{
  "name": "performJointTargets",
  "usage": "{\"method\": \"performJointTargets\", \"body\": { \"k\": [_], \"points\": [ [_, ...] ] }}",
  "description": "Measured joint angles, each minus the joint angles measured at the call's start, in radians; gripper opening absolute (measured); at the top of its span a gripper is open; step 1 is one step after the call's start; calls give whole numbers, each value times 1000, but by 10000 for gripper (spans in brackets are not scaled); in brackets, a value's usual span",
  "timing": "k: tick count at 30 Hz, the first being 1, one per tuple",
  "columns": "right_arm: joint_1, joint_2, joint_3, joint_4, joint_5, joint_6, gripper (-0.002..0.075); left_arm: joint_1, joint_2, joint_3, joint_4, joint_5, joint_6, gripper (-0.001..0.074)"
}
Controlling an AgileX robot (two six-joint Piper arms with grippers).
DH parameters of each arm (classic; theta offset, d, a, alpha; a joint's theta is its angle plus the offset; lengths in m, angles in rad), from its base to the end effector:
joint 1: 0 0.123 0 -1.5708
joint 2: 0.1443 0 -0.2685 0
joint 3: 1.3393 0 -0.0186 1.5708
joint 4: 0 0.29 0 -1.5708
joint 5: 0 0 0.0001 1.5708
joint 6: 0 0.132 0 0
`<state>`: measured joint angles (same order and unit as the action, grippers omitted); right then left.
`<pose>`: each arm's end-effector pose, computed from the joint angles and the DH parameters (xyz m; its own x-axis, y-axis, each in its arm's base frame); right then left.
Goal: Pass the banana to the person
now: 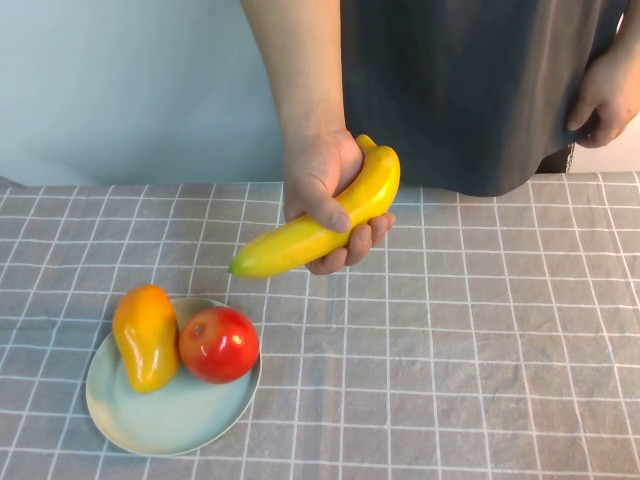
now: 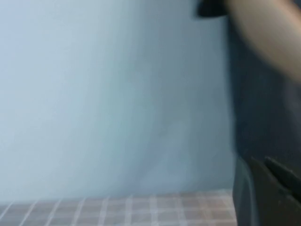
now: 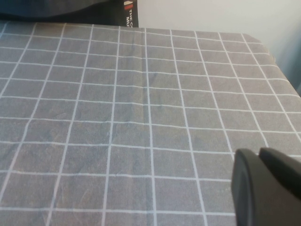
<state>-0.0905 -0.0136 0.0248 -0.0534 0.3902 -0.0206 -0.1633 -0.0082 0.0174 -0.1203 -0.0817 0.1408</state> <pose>0.1462 -0.0160 0.1577 -0.3142 -0.0417 -0.9484 0.0878 0.9935 -0.0728 0.1502 -0.0234 0.2214 0.1595 -0.0051 -0.9872 0.1497 0.9885 0.0191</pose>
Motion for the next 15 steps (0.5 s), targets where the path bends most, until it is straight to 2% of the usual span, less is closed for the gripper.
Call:
{"method": "performJointTargets", "body": {
  "k": [2,5,13,15],
  "points": [
    [0,0,0,0,0,0,-9,73,-1,7,2,20,-25,3],
    [0,0,0,0,0,0,-9,130,-1,9,17,98,-68,3],
    [0,0,0,0,0,0,-9,144,-1,9,91,432,-154,3],
    [0,0,0,0,0,0,-9,144,-1,9,98,452,-158,3]
  ]
}}
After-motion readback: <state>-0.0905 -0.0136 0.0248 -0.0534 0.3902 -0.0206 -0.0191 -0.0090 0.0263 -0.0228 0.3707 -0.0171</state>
